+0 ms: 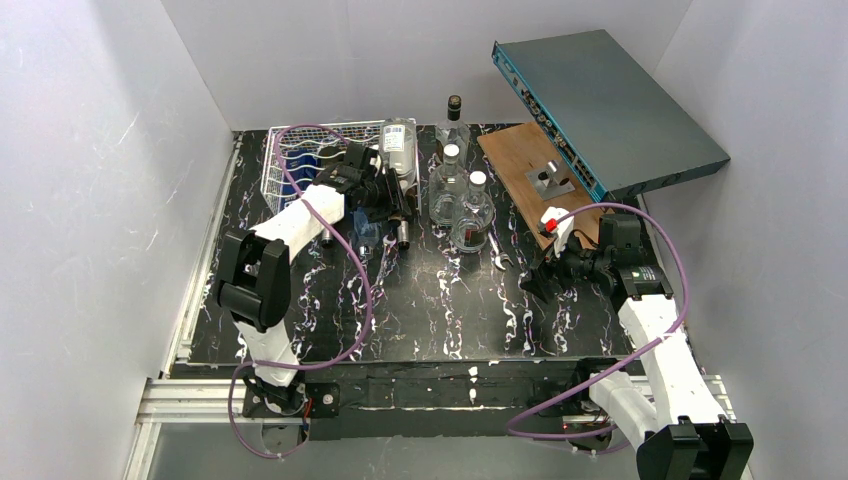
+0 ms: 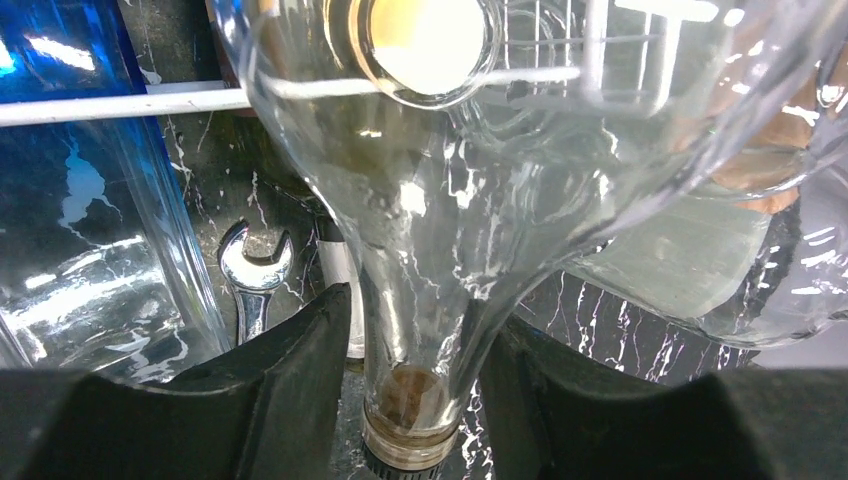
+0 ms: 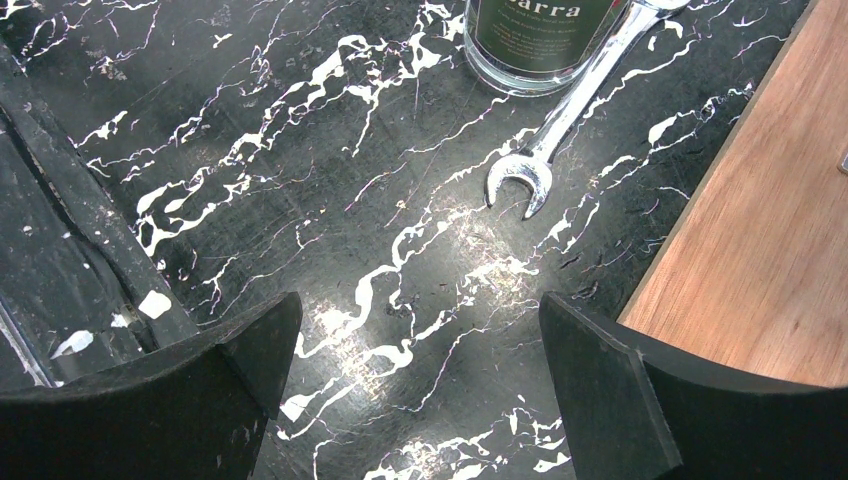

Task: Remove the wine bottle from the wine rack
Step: Pick up the wine bottle from the wine rack.

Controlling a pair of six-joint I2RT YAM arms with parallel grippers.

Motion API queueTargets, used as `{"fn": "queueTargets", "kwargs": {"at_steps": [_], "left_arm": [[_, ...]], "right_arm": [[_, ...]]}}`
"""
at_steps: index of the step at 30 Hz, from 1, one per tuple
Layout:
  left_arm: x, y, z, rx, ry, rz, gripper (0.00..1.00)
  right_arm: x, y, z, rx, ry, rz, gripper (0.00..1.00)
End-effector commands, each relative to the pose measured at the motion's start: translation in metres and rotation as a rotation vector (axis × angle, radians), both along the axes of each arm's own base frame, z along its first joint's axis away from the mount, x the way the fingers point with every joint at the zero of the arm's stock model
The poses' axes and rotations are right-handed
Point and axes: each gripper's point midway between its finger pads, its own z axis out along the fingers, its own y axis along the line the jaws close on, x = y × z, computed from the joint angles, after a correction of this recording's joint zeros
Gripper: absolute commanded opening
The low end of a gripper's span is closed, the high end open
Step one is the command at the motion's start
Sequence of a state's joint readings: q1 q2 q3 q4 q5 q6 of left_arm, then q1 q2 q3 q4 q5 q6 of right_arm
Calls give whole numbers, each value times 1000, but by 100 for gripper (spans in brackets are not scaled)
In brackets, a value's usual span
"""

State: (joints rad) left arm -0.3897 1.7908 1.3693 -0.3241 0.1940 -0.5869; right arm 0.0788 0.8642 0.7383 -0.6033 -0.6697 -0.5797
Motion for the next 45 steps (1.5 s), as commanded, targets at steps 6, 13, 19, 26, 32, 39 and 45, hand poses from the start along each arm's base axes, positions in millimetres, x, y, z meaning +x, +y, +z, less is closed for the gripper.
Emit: {"fn": "queueTargets", "kwargs": {"at_steps": [6,13,19,26,32,39,45], "left_arm": [[11,19,-13,66,-31,11,47],[17,17,-9,59,-71,4,45],[21,16,-9,54,-89,9,45],[24,14,-12,49,-86,13,37],[24,11,-8,33,-93,-2,7],[21,13,29,13,-195,-19,0],[17,17,64,15,-272,-31,0]], "right_arm": [[0,2,6,15,-24,15,98],[0,2,6,16,-21,15,98],[0,2,5,15,-21,14,98],[0,2,5,15,-22,16,98],[0,2,5,13,-19,15,98],[0,2,5,14,-20,14,98],[0,2,5,14,-21,15,99]]}}
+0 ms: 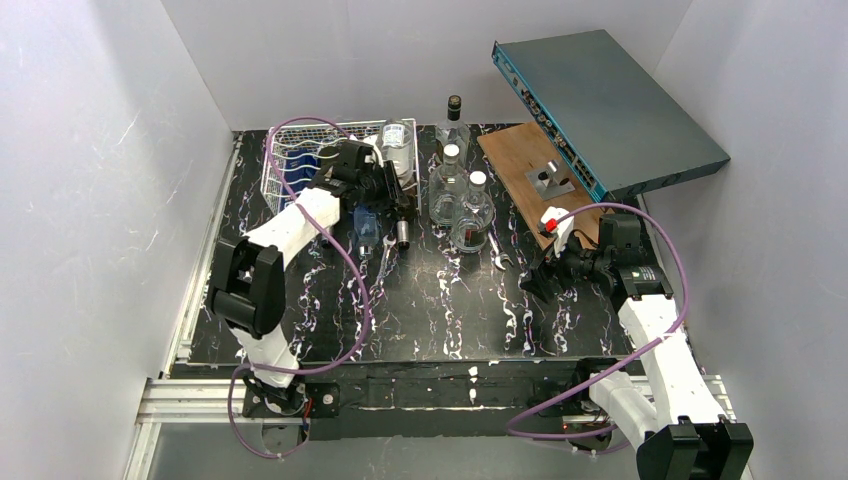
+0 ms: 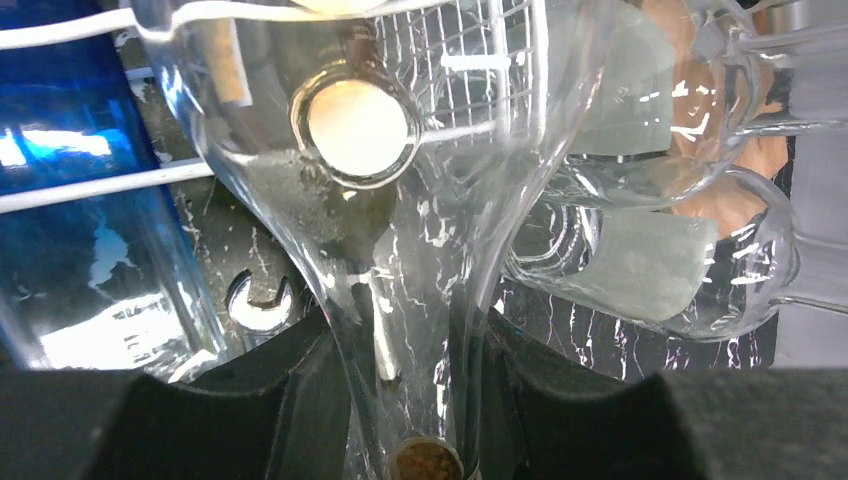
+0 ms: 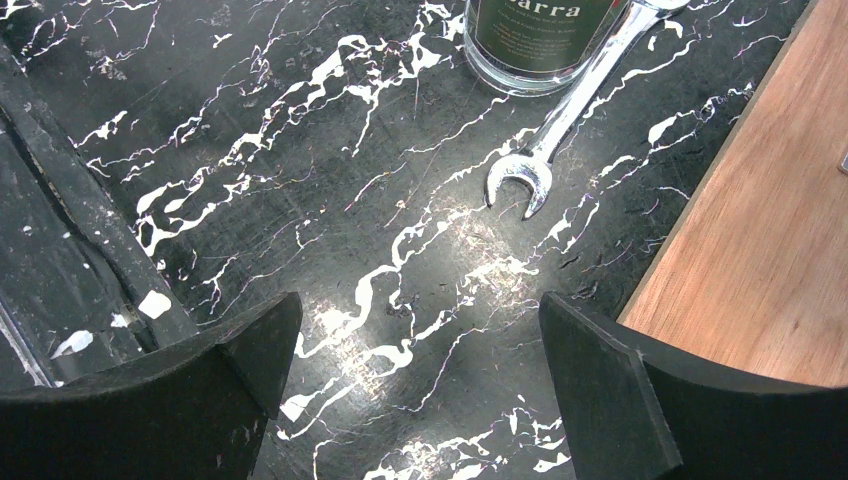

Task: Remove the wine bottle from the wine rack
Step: Pick up the wine bottle from the wine rack.

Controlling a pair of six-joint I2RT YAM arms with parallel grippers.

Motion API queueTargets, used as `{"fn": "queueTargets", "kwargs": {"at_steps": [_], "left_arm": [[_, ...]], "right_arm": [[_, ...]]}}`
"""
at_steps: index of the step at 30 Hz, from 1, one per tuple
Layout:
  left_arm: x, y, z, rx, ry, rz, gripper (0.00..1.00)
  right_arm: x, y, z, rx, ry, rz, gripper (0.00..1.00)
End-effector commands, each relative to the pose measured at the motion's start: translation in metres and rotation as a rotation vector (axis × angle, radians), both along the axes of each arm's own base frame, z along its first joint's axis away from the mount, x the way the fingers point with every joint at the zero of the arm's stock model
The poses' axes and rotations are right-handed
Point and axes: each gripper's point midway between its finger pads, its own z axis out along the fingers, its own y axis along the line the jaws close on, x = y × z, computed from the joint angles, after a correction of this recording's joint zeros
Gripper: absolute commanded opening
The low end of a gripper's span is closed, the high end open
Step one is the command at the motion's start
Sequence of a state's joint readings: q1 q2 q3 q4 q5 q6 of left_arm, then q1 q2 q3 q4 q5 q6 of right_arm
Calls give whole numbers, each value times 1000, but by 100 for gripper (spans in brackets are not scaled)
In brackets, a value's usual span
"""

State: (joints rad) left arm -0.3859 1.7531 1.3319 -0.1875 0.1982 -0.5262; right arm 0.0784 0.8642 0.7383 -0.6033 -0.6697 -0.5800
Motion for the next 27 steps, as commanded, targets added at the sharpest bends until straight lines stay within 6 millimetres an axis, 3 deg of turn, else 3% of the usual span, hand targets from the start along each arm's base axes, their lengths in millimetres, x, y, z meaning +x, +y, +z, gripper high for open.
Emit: {"fn": "queueTargets", "kwargs": {"at_steps": [1,11,21,27], "left_arm": [[-1,20,47,29,-128,11,0],[-17,22,46,11,-127,-10,0],[-26,27,77,9,-209,-20,0],[-29,29,84,8,-228,-19,0]], "right_arm": [[0,2,5,15,-20,14,99],[0,1,5,15,-20,13,98],[0,2,5,17,-20,15,98],[0,2,5,17,-20,15,98]]}}
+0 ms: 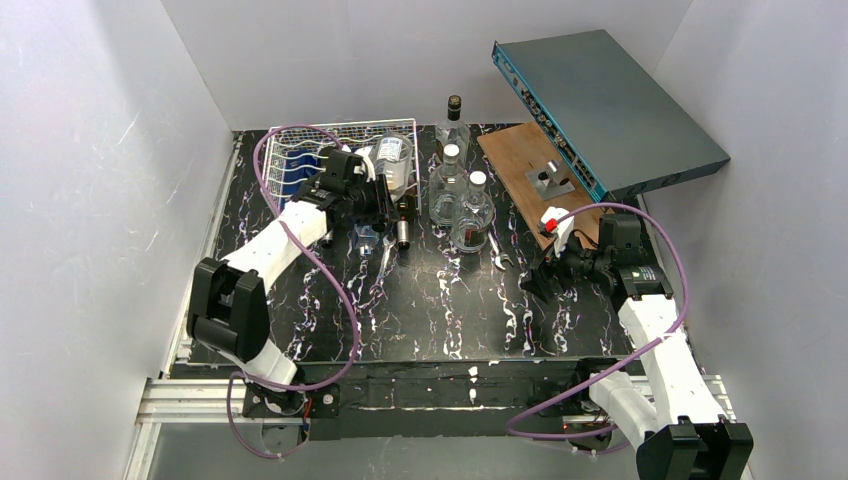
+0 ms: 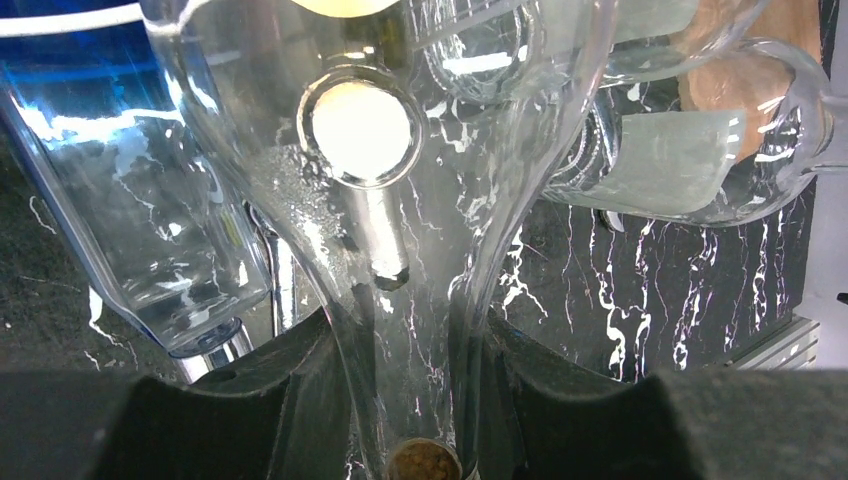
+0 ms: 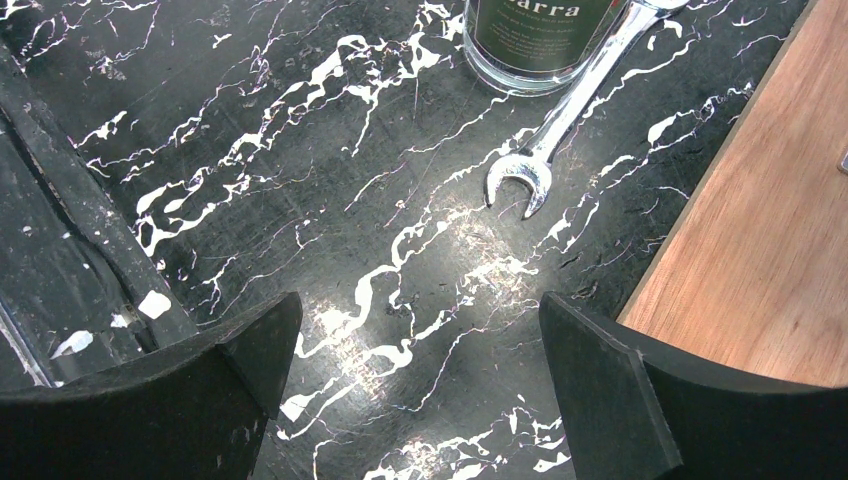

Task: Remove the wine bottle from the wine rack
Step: Pick up the wine bottle from the wine rack.

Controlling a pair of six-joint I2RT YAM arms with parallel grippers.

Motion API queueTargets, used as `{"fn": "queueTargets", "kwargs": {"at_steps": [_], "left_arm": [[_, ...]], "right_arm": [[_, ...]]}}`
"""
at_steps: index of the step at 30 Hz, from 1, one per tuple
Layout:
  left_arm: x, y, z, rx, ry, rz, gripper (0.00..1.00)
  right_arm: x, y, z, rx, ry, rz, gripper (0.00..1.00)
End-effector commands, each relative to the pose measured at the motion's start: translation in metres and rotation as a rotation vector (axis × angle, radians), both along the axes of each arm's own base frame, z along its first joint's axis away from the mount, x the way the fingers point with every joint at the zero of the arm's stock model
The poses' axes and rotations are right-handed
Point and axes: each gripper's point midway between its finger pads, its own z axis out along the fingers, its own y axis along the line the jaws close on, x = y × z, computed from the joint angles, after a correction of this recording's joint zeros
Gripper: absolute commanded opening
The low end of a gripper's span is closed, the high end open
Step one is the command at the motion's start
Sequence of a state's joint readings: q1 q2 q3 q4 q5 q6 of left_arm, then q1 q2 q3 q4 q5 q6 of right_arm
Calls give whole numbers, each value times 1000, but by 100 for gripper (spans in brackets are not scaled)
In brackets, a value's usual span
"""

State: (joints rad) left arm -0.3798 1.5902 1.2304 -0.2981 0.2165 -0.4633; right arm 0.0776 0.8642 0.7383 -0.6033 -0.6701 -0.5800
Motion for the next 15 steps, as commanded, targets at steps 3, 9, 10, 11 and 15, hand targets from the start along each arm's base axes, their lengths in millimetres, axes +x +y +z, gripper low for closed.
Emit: {"fn": "queueTargets", "kwargs": {"at_steps": [3,9,10,11,15], "left_arm": [[16,9,73,-40,-256,25,0],[14,11,81,-44,-280,27,0],[14,11,82,-44,-285,27,0],[14,11,84,-45,-288,26,0],[11,12,90,-49,-302,22,0]], "right_arm": [[0,1,5,17,-18,14,98],[0,1,5,16,-20,14,98],[0,1,5,16,-20,14,98],[0,2,5,17,-18,14,99],[0,1,5,17,-19,14,98]]}}
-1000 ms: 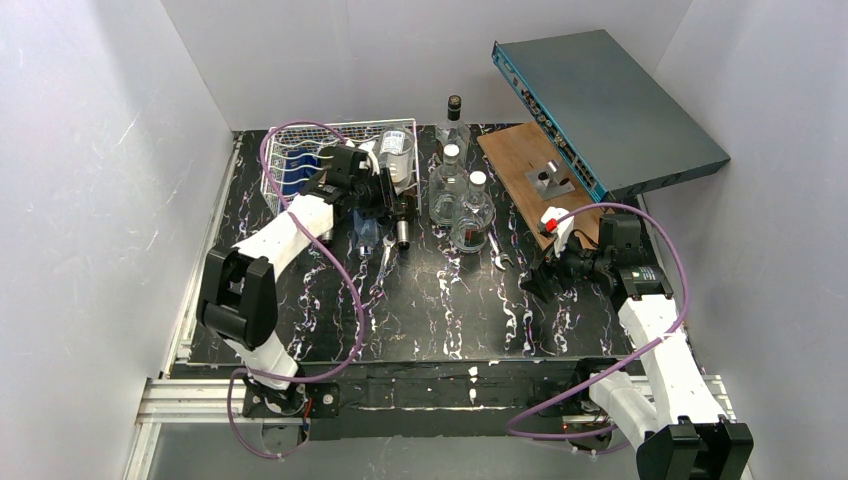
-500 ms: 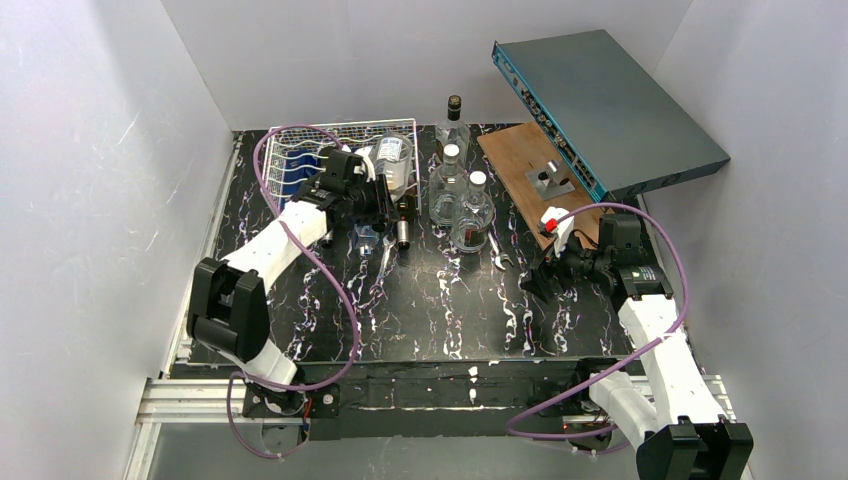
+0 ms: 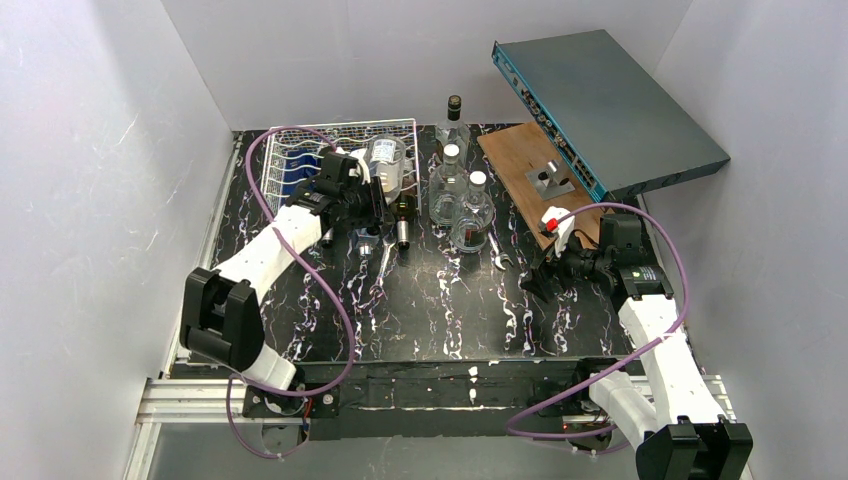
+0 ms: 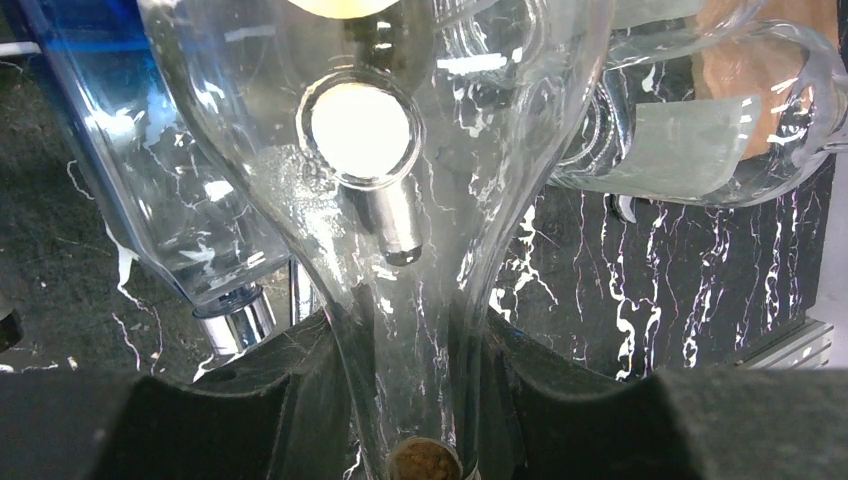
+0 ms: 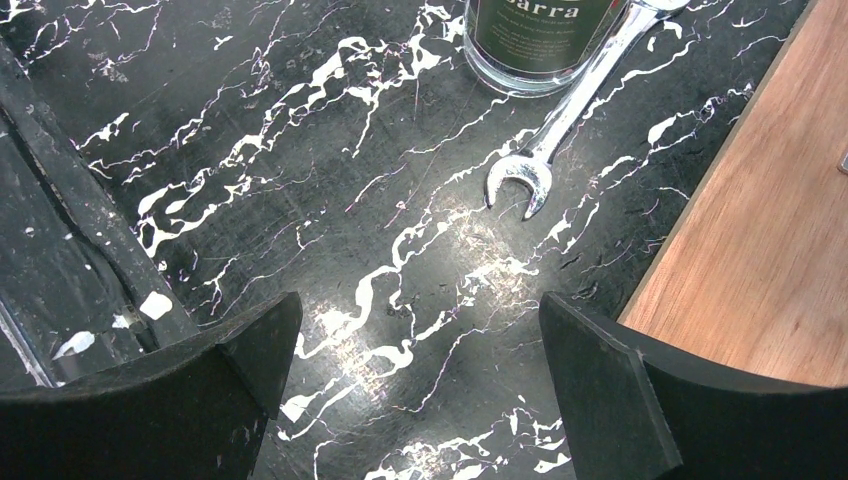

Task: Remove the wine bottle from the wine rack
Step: Pick up the wine bottle from the wine rack.

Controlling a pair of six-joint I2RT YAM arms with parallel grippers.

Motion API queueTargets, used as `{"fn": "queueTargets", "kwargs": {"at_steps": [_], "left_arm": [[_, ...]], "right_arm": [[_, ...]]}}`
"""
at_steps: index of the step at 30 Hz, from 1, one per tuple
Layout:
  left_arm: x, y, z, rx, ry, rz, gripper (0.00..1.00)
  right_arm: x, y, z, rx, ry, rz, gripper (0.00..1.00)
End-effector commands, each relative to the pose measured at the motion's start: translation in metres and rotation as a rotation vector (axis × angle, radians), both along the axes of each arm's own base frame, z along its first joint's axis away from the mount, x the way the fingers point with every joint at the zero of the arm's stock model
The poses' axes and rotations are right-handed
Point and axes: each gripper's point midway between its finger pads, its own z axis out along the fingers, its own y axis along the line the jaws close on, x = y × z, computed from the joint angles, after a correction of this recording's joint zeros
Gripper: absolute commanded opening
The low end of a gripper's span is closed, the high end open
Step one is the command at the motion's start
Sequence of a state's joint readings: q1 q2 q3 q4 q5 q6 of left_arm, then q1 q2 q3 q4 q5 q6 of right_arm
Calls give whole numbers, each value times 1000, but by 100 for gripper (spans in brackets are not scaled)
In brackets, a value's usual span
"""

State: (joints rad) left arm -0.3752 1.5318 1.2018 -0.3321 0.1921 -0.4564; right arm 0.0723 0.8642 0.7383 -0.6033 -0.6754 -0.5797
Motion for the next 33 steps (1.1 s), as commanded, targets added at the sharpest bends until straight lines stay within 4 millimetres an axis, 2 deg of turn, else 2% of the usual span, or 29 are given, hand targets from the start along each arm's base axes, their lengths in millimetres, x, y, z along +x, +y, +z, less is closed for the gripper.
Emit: {"fn": "queueTargets", "kwargs": {"at_steps": [1,33], "left_arm": [[21,1,87,-70,-303,0,0],[-3,1,118,-140,-343,-20,0]], "right_arm": [[0,2,5,13,-19,16,98],[0,2,4,13,-18,18,98]]}}
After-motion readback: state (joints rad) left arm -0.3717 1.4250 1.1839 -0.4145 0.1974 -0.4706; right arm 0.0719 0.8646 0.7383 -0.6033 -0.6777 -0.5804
